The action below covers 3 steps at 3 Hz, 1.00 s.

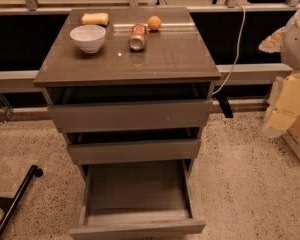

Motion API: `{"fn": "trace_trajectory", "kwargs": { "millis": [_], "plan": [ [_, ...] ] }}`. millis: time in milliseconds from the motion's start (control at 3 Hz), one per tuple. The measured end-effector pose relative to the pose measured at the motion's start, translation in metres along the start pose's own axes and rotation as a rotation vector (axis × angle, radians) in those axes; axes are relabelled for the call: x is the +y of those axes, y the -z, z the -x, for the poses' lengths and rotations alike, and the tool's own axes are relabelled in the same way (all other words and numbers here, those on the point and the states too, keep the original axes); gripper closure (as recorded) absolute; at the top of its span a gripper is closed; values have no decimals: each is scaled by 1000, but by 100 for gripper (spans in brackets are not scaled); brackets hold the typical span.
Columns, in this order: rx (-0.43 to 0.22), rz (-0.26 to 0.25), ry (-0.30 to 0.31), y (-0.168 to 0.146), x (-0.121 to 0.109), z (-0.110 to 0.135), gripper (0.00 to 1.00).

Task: Place coke can into bottom drawer

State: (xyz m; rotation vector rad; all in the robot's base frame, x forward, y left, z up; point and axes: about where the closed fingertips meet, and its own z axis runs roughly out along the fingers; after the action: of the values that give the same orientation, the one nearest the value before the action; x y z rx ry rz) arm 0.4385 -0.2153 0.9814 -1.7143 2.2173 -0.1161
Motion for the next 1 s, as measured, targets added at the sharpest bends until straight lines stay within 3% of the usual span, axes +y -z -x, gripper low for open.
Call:
{"fn": "trace_trajectory", "kwargs": {
  "millis": [333, 667, 1000],
  "plan": [
    [-1, 0, -1, 0, 0, 0, 0],
    [-44, -8, -34, -5, -12, 2, 0],
    [-80, -15, -56, -17, -45, 21, 0]
  ]
}}
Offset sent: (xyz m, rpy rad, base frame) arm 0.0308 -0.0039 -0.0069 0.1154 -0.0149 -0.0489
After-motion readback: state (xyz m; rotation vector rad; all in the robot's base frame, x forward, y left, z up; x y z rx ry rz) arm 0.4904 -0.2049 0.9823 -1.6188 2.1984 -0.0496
